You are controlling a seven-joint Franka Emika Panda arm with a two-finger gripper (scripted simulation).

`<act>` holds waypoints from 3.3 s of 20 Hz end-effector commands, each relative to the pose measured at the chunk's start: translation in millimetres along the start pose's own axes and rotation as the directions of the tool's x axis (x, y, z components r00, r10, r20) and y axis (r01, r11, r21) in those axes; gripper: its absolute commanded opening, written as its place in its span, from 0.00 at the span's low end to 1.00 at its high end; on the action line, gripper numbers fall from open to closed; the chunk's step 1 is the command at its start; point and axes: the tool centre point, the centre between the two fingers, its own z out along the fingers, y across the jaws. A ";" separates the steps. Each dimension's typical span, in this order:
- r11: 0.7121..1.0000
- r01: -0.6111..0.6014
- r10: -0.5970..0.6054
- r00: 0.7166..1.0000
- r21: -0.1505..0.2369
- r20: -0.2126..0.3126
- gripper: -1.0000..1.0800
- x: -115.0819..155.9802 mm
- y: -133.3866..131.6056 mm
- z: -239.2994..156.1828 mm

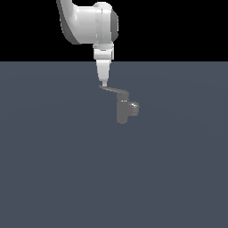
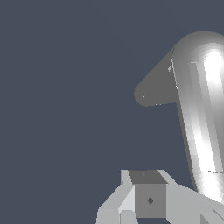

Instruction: Turn on the faucet by rotating a designated handle.

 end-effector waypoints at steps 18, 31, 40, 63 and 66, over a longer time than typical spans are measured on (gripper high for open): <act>1.000 -0.014 0.014 1.000 0.001 -0.005 0.00 -5.2 22.0 5.5; 1.000 -0.014 0.014 1.000 0.002 -0.005 0.00 -11.0 53.6 5.5; 1.000 -0.015 0.015 1.000 0.006 -0.005 0.00 -13.8 68.1 4.6; 1.000 -0.015 0.015 1.000 0.003 -0.005 0.00 26.8 133.2 5.0; 1.000 -0.002 0.003 1.000 0.008 -0.002 0.00 19.0 131.5 3.6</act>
